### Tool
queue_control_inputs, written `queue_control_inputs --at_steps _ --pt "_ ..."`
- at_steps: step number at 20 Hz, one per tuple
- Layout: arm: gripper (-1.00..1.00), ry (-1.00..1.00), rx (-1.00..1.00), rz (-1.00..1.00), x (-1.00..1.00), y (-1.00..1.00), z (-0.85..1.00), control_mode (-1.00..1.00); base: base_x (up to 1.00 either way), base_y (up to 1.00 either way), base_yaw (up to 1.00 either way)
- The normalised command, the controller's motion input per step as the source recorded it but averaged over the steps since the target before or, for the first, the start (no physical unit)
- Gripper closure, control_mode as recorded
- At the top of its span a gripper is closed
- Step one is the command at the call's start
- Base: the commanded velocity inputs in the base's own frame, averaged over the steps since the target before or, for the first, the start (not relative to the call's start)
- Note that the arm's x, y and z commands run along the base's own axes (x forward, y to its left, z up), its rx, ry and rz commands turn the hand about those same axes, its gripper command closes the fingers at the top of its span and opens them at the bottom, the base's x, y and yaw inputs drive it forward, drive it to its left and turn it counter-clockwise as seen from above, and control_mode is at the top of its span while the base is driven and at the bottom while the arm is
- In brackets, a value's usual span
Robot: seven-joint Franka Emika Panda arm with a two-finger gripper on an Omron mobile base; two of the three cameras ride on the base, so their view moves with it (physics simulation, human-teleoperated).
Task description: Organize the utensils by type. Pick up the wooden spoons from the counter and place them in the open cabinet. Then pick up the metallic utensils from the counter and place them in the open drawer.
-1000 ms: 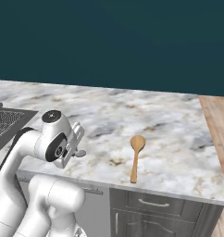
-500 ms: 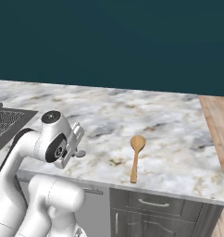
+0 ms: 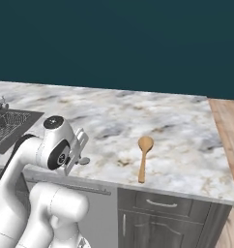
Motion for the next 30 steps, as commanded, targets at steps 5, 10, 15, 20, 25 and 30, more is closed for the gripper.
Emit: queue_control_inputs --at_steps 5,10,15,20,25,30 --pt "1.00 0.00 0.00 0.00 0.00 0.00 0.00 1.00 -0.22 0.00 0.24" --pt "1.00 0.00 0.00 0.00 0.00 0.00 0.00 1.00 -0.02 0.00 0.42" --pt "1.00 0.00 0.00 0.00 0.00 0.00 0.00 1.00 0.00 0.01 0.52" --pt "1.00 0.00 0.00 0.00 0.00 0.00 0.00 1.00 0.00 0.08 0.56" --pt "1.00 0.00 0.00 0.00 0.00 0.00 0.00 1.00 0.00 0.10 0.56" --pt "1.00 0.00 0.00 0.00 0.00 0.00 0.00 1.00 0.00 0.05 0.57"
